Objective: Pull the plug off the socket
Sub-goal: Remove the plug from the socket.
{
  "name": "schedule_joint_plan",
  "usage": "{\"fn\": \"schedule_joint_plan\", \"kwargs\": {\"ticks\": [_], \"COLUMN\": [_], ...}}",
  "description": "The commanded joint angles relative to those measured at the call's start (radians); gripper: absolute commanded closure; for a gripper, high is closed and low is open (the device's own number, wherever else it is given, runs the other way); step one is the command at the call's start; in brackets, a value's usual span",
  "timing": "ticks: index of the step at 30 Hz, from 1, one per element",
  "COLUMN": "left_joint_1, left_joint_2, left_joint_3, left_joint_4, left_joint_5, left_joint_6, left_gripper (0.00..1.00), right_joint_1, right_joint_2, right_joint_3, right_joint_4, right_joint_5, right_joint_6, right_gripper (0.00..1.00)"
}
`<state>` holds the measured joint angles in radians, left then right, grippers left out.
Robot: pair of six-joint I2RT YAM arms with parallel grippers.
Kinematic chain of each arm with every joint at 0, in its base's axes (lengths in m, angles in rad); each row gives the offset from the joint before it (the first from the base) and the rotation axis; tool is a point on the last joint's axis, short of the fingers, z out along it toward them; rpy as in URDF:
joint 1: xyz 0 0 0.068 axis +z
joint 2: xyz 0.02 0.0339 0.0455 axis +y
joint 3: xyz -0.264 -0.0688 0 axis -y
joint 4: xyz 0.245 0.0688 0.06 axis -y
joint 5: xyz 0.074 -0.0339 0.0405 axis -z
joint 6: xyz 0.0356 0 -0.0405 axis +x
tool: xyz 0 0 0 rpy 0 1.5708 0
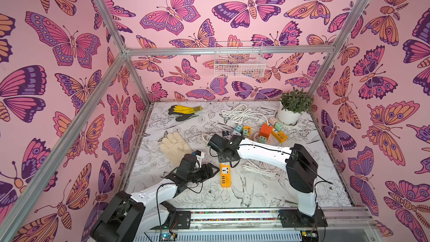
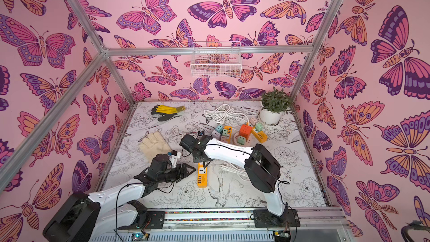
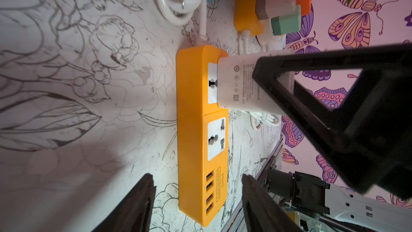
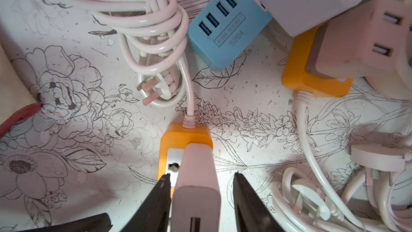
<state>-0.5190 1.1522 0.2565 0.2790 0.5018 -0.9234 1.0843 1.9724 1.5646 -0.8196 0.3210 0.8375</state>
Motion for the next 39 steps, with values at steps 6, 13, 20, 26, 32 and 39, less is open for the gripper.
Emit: {"fn": "schedule_joint_plan", "kwargs": {"ticks": [6,13,20,26,32,39], "left_joint_1": [-0.041,-0.059,-0.059,-0.059,-0.035,-0.016], "left_joint_2": [0.11,0.276,0.32,0.39,0.382,0.41], "left_joint_3": [0.053,0.063,0.04,0.033,0.01,0.015], "left_joint_4": [0.06,0.085,0.094,0.094,0.091,0.085], "left_joint_5": [-0.005,-0.008,-0.05,-0.057,-0.077,-0.06], "left_joint_6": [-0.029,-0.056,-0.079,-0.094,-0.095,-0.082], "left_gripper": [0.4,0.46,0.58,0.6,0.61,0.62], "right_joint_1": [0.002,0.002,0.002,0.026,-0.016,-0.09], "right_joint_2": [0.007,0.0,-0.005,0.049,0.001,-0.103], "right_joint_3": [-0.011,-0.033,-0.037,0.061,-0.009,-0.193], "right_joint_4": [0.009,0.026,0.028,-0.03,-0.004,0.123], "right_joint_5": [0.001,-0.004,-0.01,0.004,-0.04,-0.146], "right_joint_6": [-0.002,-0.009,-0.011,-0.022,-0.05,-0.071], "right_gripper": [0.57,0.62,0.64,0.69,0.7,0.75]}}
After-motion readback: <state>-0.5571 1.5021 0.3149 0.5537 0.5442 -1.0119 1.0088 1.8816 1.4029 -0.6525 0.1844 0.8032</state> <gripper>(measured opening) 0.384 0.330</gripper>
